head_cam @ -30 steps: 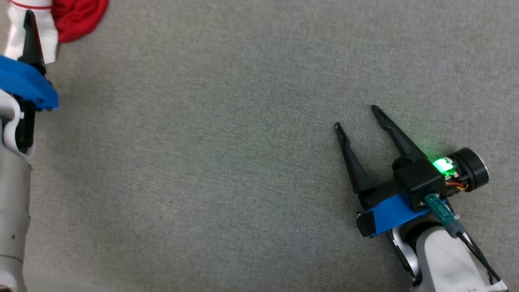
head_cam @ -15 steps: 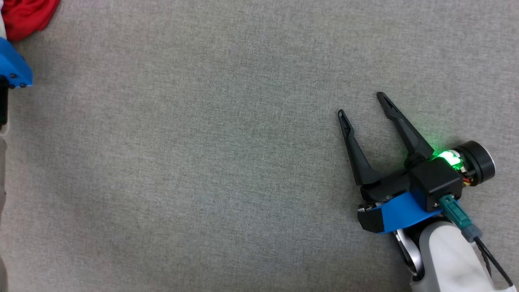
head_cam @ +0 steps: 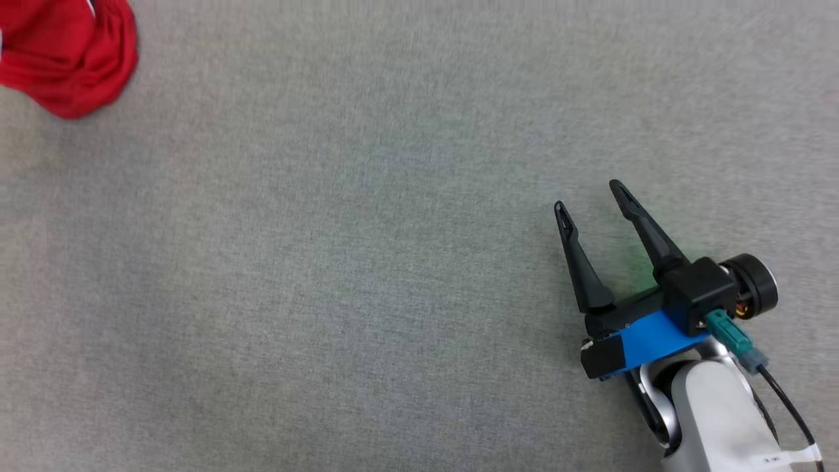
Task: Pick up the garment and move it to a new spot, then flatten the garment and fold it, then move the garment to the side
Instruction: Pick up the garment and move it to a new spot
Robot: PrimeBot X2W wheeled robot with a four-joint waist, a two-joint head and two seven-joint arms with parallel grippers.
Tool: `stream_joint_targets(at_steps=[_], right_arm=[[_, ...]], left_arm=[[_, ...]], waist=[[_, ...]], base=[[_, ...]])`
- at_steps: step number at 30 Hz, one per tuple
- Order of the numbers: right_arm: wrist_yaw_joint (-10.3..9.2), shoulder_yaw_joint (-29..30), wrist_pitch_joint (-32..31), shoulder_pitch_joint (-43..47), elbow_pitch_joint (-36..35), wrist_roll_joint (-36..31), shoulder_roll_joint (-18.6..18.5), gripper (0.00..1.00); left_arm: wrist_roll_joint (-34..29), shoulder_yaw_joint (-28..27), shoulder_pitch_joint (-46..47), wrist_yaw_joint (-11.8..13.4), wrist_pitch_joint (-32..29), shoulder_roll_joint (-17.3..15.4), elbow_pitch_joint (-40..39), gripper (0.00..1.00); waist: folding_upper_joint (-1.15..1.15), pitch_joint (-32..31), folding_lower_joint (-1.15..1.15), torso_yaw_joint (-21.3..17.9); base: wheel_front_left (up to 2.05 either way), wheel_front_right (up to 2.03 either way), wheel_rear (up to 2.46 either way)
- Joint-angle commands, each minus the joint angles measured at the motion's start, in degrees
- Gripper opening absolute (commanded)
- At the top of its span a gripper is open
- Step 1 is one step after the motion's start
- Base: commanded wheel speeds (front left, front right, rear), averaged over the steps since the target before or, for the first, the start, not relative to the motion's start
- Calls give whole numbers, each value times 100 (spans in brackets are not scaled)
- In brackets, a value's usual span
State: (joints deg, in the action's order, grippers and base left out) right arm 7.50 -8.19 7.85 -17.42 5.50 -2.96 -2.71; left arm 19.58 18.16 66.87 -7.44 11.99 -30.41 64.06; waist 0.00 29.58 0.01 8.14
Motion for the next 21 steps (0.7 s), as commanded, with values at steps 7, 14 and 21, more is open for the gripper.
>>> stream_joint_targets(at_steps=[7,14,21], right_arm=[[-2,198,385,156,672,430,-29,100],[-2,519,580,472,1161,650,-28,100],[-2,910,677,735,1341,712,-27,100]], left_arm=[[55,750,398,-2,65,-69,-891,0],[172,1364,568,-2,-304,164,-2041,0],[574,1476,383,123,-932,747,-3197,0]], waist=[[0,-1296,-1,-661],[0,-2148,-1,-1138],[0,-2345,-1,-1347]], base=[[0,0,0],[0,0,0],[0,0,0]])
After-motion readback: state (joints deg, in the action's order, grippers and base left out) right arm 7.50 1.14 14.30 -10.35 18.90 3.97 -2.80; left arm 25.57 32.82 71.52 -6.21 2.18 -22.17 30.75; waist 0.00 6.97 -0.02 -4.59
